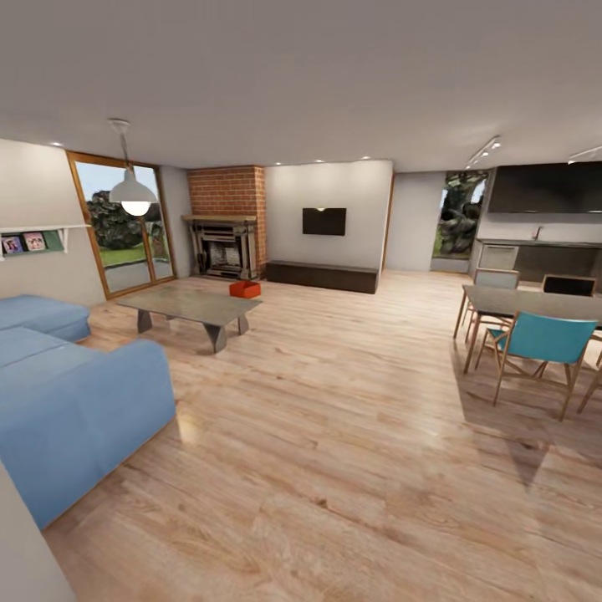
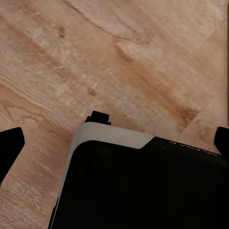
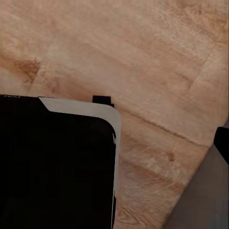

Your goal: Move the two storage containers from the living room to the garage. In the garage, place one container on the floor and stack the other container on top of it (either order is fine).

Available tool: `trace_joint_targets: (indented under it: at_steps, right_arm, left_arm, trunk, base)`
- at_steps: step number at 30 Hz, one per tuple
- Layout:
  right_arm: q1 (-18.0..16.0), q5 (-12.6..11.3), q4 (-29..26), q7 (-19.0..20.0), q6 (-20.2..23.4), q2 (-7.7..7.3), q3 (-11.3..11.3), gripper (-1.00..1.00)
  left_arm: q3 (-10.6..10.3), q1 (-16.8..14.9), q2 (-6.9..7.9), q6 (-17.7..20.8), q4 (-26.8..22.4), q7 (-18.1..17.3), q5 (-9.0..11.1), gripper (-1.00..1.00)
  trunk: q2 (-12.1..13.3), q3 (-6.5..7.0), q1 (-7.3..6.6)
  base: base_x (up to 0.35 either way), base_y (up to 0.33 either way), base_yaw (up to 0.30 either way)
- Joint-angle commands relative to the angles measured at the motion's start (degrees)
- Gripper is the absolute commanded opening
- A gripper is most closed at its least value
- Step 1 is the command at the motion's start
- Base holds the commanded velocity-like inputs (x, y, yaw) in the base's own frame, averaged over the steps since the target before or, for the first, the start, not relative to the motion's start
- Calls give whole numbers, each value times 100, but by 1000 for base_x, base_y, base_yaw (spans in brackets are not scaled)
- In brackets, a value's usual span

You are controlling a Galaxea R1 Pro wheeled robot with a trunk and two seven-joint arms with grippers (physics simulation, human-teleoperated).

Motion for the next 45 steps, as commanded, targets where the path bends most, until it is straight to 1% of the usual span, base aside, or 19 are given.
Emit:
trace_joint_targets:
  at_steps: [1, 17, 28, 45]
  right_arm:
    - [-8, -56, 18, -3, -34, 2, 49, 100]
    - [-8, -56, 18, -3, -34, 2, 49, 100]
    - [-8, -56, 18, -3, -34, 2, 49, 100]
    - [-8, -56, 18, -3, -34, 2, 49, 100]
  left_arm:
    - [43, -5, -2, -20, 4, 9, 10, 100]
    - [43, -5, -2, -20, 4, 9, 10, 100]
    - [43, -5, -2, -20, 4, 9, 10, 100]
    - [43, -5, -2, -20, 4, 9, 10, 100]
  trunk:
    - [-7, -9, 5]
    - [-7, -9, 5]
    - [-7, -9, 5]
    - [-7, -9, 5]
  base:
    - [334, 0, 0]
    - [334, 0, -1]
    - [334, 0, -221]
    - [334, 0, -5]
